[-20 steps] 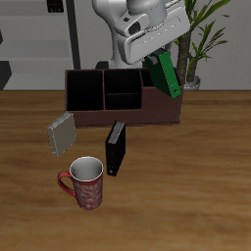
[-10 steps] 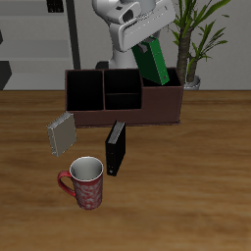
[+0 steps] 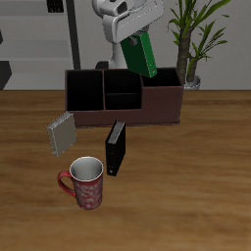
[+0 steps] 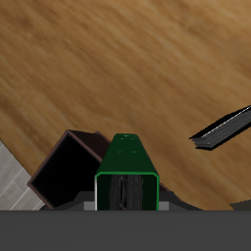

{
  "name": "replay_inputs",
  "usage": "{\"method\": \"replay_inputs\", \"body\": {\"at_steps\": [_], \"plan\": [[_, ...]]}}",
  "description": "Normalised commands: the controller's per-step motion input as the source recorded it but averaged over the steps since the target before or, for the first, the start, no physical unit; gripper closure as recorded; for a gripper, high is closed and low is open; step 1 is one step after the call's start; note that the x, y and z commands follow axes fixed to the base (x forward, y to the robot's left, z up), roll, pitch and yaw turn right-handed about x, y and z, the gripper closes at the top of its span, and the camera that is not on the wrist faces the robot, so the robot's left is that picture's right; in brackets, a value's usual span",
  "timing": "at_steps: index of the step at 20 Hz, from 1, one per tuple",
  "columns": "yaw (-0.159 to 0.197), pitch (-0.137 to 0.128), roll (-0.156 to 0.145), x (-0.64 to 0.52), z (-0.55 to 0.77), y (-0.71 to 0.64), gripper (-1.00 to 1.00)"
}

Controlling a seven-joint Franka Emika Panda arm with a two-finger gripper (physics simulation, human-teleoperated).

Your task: Place the green book into the back desk caddy's front compartment

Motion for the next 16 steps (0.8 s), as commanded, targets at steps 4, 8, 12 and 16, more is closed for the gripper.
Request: {"method": "replay_inputs", "body": {"at_steps": [4, 8, 12, 16], "plan": [[0.096, 0.025, -0.081, -0.16, -0.06, -0.26, 1.00], [0.100, 0.027, -0.061, -0.17, -0.17, -0.14, 1.00], [0.114, 0.006, -0.036, -0.15, -0.09, -0.04, 1.00], [0.164, -0.005, -0.023, -0.13, -0.06, -0.01, 1.00]]}}
